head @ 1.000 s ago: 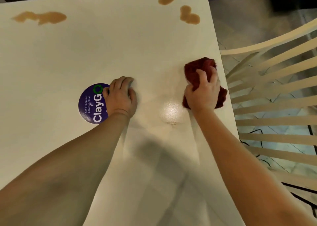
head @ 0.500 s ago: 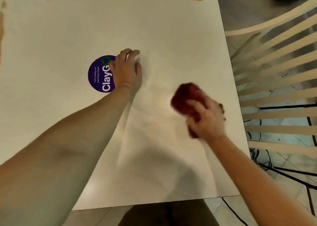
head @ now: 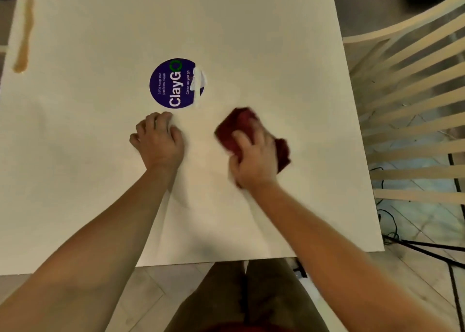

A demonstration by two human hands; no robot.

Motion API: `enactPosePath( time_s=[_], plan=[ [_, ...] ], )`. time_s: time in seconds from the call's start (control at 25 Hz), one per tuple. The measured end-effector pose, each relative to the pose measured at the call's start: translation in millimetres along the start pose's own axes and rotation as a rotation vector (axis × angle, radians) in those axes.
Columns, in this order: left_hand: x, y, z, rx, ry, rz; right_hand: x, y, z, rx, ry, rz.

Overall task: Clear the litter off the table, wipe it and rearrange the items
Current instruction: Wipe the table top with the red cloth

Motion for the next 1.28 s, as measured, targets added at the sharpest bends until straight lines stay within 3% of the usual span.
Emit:
enactPosePath(
  time_s=[0.16,0.28,0.52,0.64,0.84,1.0,1.28],
  plan=[
    [-2,-4,-3,0.006,-0.007,-0.016,1,-63,-18,-0.29,0.009,-0.236],
    [-3,-6,-5,0.017,-0.032,-0.014,-19,-77,26,-0.36,-0.036,-0.186],
    [-2,-6,-1,0.014,-0.032,0.002,-48,-9,90,0.164,-0.024,0.067],
    [-1,-4,0,0.011,-0.021,0.028,-35,64,69,0.347,0.018,0.085],
    [-4,-4,-6,-0.059,-0.168,0.051,17,76,-26,-0.046,0.066,-0.158],
    [-16,-2,2,-0.107,-0.328,0.083,3,35,-7,-0.287,0.021,-0.183],
    [5,65,110,0.171,-0.352,-0.055,-40,88,101,0.244,-0.02,0.063]
  ],
)
Point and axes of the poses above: each hand's wrist, its own y-axis towards the middle knuckle, its own x-axis out of the palm, z = x × y, the point moved 3 cm from there along y, towards the middle knuckle, and after that the axes turned 4 degrees about -x, right-handed, at the moved point
